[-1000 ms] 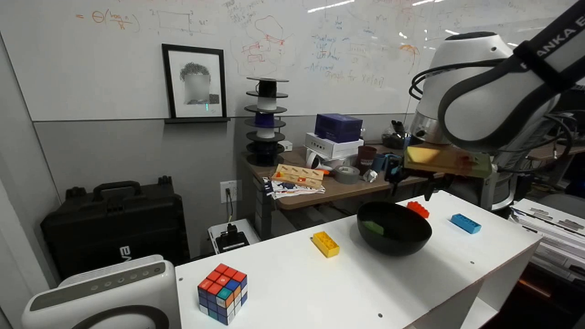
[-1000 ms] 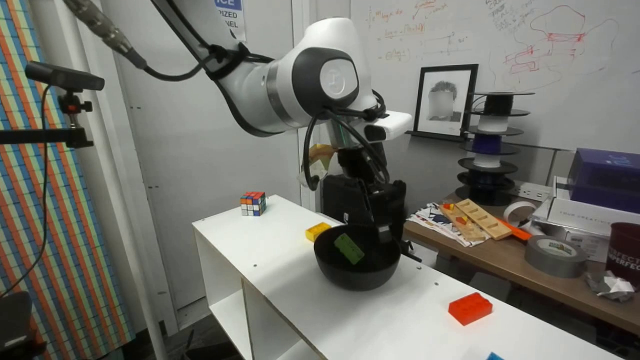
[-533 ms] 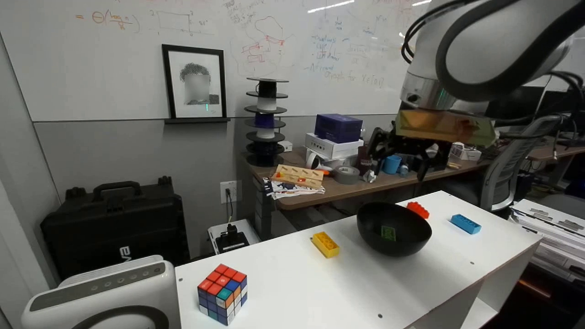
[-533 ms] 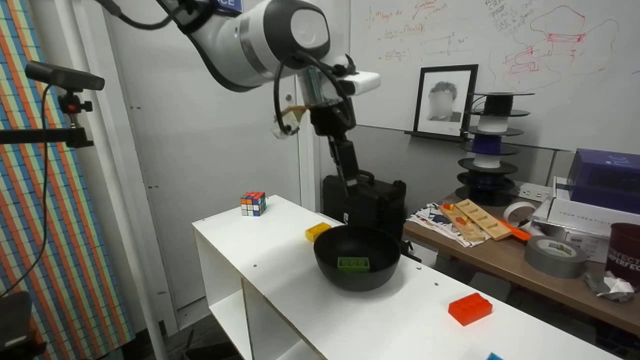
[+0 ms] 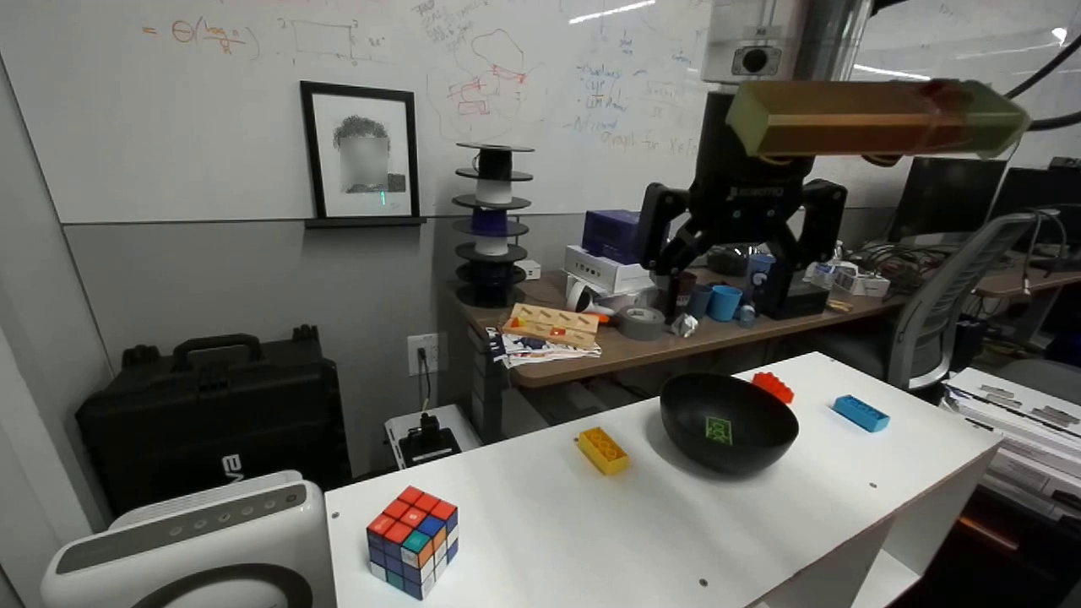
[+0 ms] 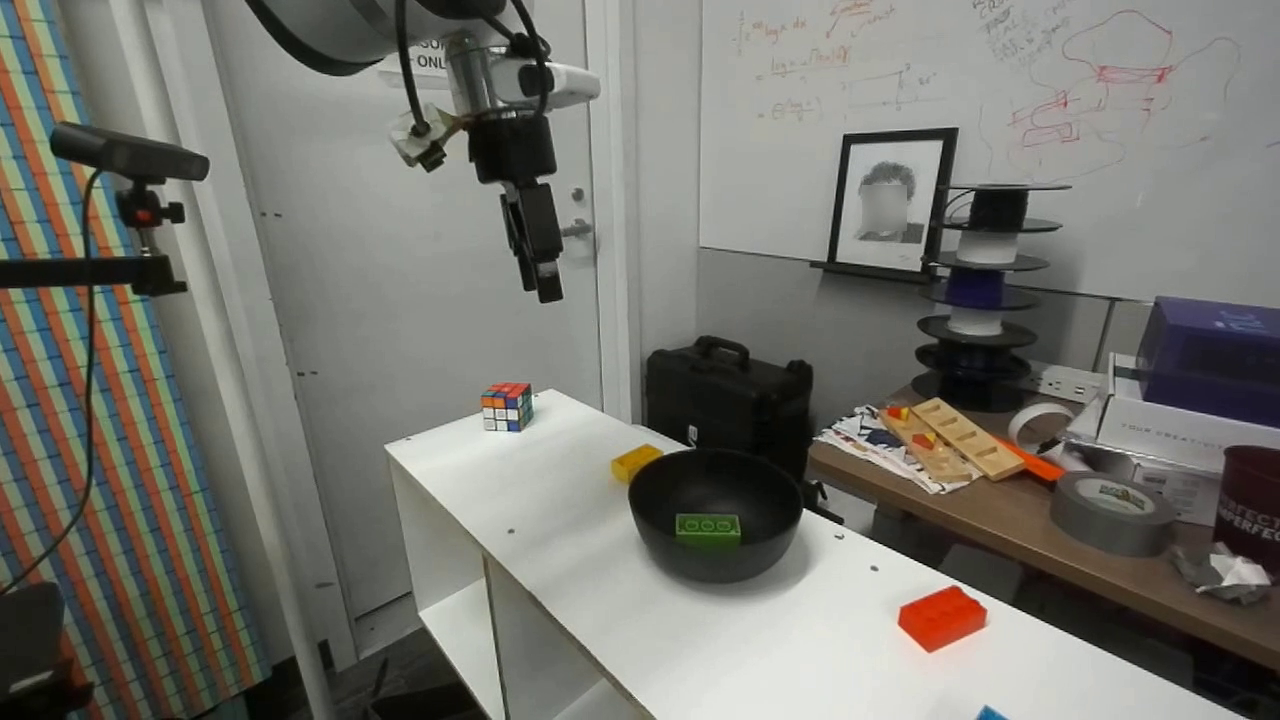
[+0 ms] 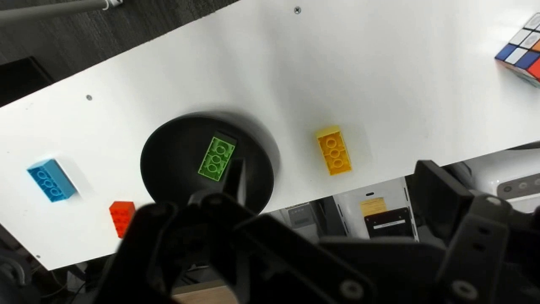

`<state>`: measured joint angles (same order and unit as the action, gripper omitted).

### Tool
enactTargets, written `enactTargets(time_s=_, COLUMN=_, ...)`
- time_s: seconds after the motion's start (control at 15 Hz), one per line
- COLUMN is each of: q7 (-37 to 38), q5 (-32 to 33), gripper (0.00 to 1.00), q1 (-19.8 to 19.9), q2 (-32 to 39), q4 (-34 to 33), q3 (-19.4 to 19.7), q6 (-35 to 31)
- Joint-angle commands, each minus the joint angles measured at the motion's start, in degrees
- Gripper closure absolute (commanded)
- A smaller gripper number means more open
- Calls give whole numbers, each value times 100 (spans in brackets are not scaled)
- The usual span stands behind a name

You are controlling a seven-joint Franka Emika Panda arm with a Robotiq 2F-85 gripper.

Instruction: Put the green, yellow, orange and blue lego bricks in the black bowl

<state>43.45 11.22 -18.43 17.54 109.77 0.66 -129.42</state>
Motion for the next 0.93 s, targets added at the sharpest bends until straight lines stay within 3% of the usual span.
enactTargets(time_s=0.0, q7=-7, q5=50, gripper=0, q1=156, q2=1, q4=13, q3=-124, q6=19)
enactTargets(time_s=0.53, q7=-138, q5=47, gripper=0, q1=223, q2=51, q4=10, q3=-117, q6=31)
enactTargets(time_s=0.73, q7=-933, q5=-51, gripper=0, q1=433, q2=443, q4=-259, q3=-171, q6=109)
enactTargets(time_s=0.87, q7=-1547, q5=-74, gripper=0, q1=587, q2=775, q4=-416, q3=-167, q6=-174)
